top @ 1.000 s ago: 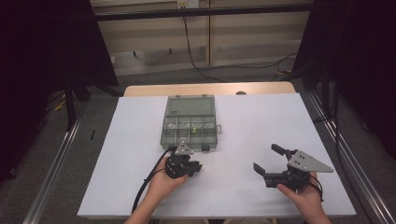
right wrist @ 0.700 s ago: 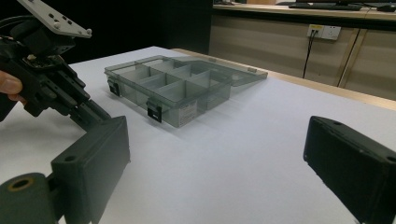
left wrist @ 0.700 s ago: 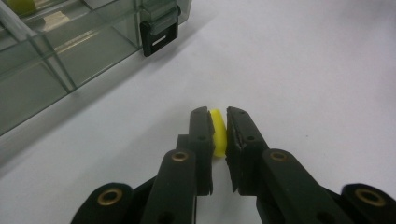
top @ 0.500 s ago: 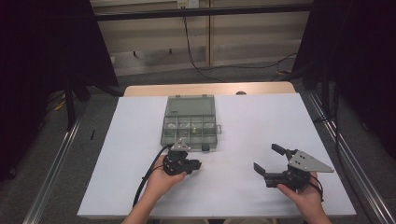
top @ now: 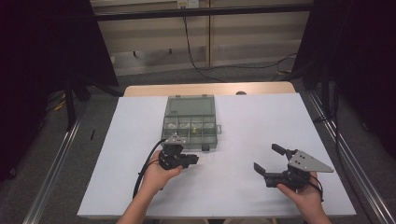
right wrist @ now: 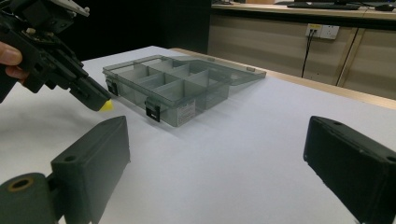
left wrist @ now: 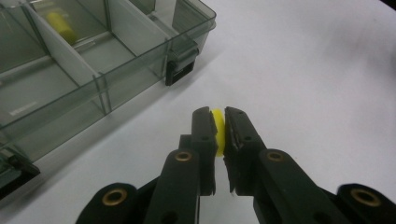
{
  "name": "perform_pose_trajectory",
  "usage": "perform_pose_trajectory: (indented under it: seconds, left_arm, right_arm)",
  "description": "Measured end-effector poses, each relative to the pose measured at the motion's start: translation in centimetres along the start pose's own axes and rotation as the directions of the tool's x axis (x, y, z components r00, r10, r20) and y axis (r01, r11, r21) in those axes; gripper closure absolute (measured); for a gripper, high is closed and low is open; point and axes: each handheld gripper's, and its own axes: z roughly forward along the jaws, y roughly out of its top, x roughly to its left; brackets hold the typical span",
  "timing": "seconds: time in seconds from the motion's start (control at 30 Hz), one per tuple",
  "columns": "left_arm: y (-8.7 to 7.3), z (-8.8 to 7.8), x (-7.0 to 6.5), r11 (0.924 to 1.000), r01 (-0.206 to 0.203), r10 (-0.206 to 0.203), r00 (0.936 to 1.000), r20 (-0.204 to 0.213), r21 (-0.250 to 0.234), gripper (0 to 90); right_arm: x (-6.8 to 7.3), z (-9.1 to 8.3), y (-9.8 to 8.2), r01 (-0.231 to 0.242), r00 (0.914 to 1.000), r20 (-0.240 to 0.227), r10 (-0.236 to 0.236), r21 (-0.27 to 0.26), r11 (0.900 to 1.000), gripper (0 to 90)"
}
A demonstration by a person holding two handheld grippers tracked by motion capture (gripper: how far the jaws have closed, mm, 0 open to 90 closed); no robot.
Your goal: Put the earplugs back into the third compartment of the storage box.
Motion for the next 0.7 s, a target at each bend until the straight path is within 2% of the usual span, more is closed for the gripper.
perform_pose_trajectory:
  seconds: [0.23,0.4,0.7]
  left_arm:
    - [0.5,0.0,0.4,0.9999,-0.002,0.002,1.0000,0.006,0.014,83.1]
    - [1.5,-0.5,0.5,0.9997,-0.014,0.014,0.9999,-0.003,0.020,83.1]
    - [2.9,-0.9,1.3,0.9997,-0.005,0.005,0.9999,-0.012,0.026,83.1]
  right_arm:
    - [0.0,0.0,0.0,0.000,1.0000,0.000,0.000,0.000,1.000,6.9]
    - [0.0,-0.1,0.0,-0.004,1.0000,-0.001,0.004,0.000,1.000,6.9]
    - [0.0,-0.1,0.0,-0.005,1.0000,-0.001,0.005,-0.001,1.000,6.9]
